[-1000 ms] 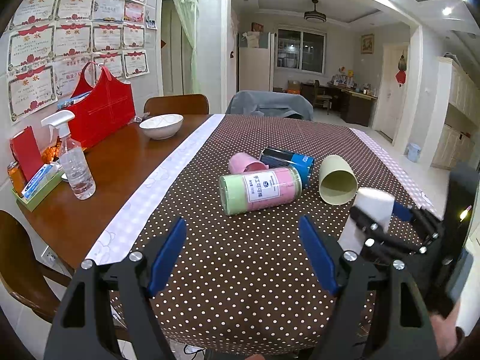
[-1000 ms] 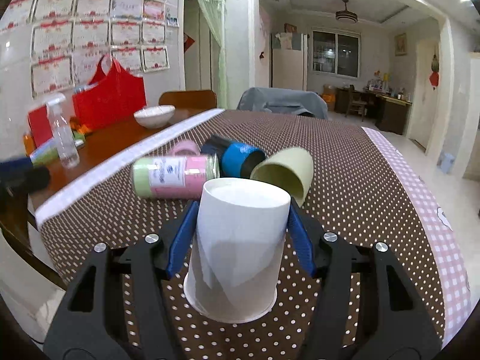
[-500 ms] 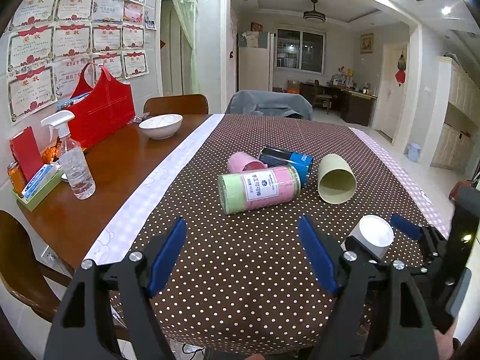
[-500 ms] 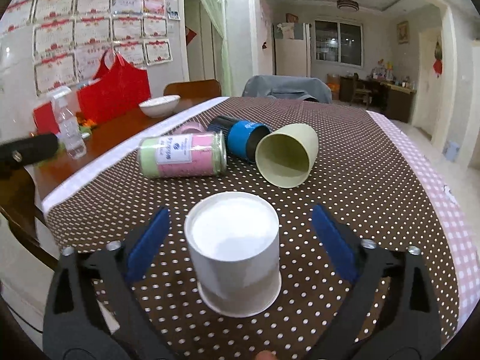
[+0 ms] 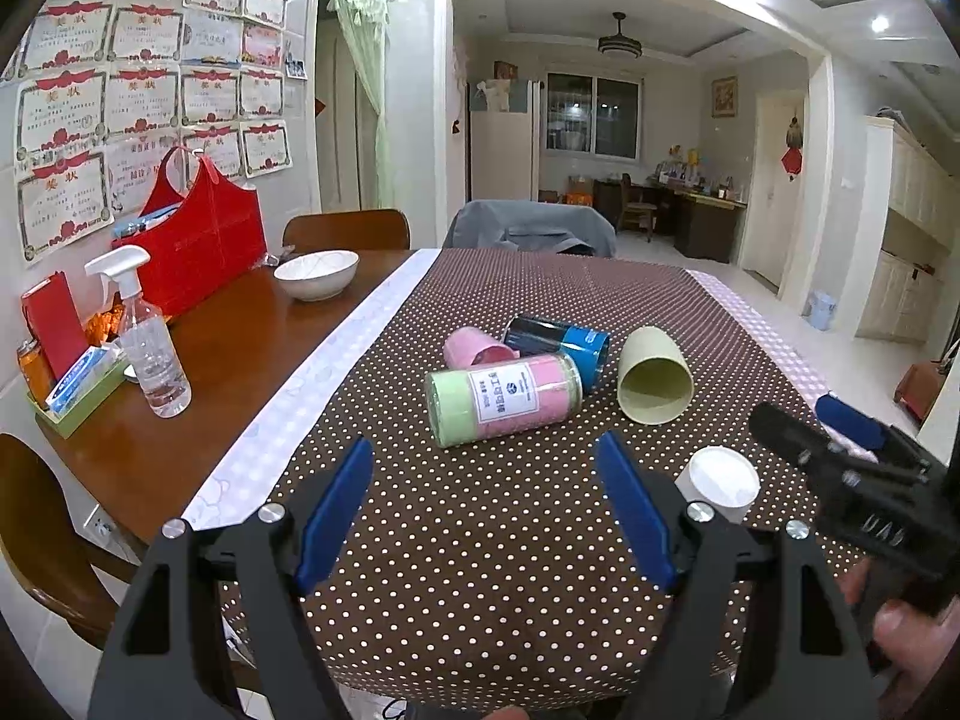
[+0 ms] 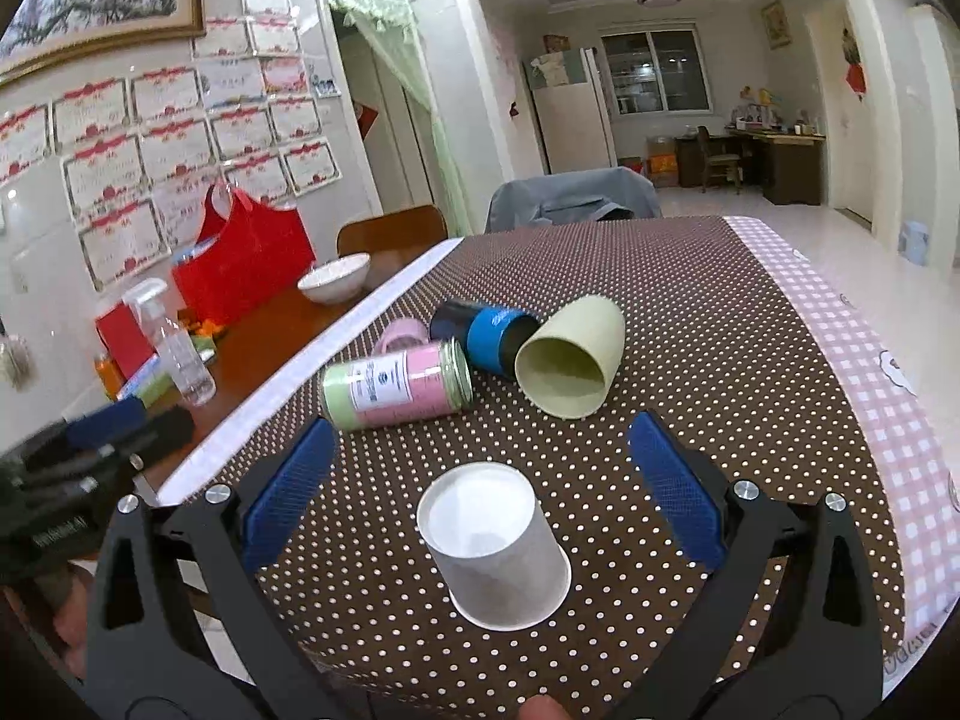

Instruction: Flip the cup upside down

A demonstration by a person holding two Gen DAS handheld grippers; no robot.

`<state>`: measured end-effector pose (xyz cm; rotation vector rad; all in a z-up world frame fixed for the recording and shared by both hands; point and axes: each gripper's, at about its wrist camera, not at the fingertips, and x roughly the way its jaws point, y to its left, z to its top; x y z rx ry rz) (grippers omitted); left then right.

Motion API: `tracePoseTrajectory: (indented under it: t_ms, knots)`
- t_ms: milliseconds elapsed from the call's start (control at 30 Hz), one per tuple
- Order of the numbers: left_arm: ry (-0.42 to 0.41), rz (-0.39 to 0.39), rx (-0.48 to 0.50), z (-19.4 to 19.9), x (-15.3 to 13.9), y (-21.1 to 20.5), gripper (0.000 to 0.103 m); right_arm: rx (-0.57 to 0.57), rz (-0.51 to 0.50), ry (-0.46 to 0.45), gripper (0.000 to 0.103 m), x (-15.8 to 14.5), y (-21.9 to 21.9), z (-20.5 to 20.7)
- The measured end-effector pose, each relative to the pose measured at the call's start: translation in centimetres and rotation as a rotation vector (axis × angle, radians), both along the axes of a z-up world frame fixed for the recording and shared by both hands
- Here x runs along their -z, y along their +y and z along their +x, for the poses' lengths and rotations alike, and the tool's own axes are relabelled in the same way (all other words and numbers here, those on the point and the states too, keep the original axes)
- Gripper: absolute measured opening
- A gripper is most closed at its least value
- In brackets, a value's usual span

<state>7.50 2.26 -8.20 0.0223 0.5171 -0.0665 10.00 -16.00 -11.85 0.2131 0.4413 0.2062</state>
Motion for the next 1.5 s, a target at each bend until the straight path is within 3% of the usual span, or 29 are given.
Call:
tracePoseTrajectory:
  t_ms: [367, 800, 867, 1500]
  knots:
    - [-0.042, 0.004, 0.016, -1.2, -1.4, -0.8, 0.076, 0.059, 0.059, -0.01, 0.097, -3.3, -2.2, -1.9]
    - [-0.119, 0.013, 0.035, -3.6, -4.0, -1.4, 0.076, 0.11, 0.037, -0.031, 0.097, -6.8, -2.7, -5.6]
    - [-0.13, 0.011, 0.038, -4.0, -4.4, -1.3, 0.082, 0.121, 0.031, -0.043, 0.097, -7.2, -2.7, -6.3]
    - [-0.186, 0.027, 0.019, -7.2, -5.7, -1.0, 0.086, 0.192, -0.036, -0.08, 0.097, -7.3, -1.3, -9.1]
